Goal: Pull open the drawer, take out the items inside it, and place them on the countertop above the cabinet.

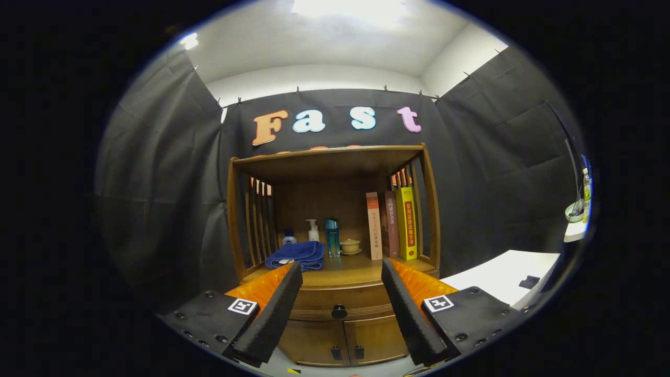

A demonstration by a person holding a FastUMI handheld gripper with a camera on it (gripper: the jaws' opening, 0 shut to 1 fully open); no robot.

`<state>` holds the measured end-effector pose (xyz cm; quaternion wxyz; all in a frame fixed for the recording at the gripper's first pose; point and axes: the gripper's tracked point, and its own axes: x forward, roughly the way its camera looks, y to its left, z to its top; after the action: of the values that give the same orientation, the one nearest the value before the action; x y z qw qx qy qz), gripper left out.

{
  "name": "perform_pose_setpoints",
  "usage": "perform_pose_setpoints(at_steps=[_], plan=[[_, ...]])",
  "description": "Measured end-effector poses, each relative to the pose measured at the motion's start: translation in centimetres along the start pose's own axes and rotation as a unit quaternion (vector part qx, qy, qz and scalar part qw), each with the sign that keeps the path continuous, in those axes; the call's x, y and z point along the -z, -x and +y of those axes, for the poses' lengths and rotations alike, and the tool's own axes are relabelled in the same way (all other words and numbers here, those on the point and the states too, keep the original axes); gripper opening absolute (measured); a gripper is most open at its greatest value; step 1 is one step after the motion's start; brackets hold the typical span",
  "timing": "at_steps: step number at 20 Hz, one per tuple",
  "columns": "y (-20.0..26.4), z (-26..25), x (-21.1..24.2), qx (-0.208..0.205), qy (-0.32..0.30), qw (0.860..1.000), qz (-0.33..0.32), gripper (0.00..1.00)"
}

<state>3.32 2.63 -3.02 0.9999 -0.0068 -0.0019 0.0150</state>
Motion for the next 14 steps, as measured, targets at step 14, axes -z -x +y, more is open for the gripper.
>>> perform_pose_setpoints(at_steps=[14], plan=[[-7.3,1.1,17.1,-0.015,0.001,0.998,0.057,1.0]])
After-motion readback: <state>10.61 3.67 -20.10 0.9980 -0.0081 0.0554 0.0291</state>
